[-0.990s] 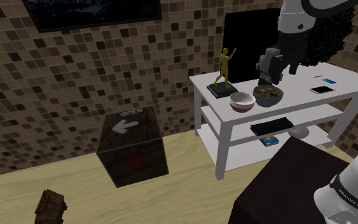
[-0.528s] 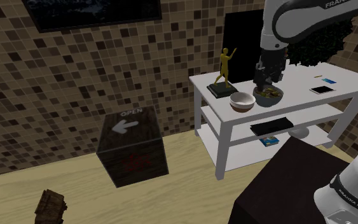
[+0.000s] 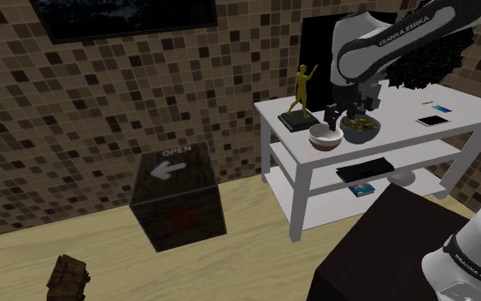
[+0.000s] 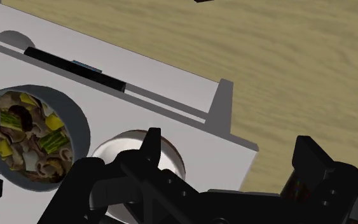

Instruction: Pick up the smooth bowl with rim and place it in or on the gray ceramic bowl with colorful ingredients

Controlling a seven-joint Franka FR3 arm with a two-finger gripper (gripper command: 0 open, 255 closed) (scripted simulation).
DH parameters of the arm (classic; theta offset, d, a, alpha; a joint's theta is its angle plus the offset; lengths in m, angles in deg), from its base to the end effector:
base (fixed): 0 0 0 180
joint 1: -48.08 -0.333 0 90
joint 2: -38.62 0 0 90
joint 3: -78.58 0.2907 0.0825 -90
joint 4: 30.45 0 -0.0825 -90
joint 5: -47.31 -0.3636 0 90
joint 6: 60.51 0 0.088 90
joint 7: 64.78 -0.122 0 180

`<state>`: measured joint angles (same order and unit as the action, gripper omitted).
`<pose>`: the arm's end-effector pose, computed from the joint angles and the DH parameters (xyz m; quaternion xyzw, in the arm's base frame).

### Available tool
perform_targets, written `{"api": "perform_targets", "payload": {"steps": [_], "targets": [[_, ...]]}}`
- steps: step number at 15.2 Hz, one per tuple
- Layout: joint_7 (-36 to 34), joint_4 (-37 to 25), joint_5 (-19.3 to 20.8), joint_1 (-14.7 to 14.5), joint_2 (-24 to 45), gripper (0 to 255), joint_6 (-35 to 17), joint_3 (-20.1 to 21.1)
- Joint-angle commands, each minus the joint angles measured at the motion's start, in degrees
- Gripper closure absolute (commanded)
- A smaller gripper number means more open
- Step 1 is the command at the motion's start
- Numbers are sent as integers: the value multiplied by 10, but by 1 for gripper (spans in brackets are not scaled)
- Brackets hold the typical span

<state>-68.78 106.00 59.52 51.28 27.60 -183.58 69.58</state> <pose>0.4406 -0.1067 0.3646 0.9940 -0.0792 -0.0258 0.0713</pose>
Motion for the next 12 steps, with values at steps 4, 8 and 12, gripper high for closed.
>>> {"api": "perform_targets", "payload": {"steps": [4, 8, 12], "targets": [[16, -56, -7, 6, 117, 0, -65, -12], [33, -113, -18, 15, 208, 0, -102, -17], [49, -182, -33, 27, 299, 0, -127, -17]]}}
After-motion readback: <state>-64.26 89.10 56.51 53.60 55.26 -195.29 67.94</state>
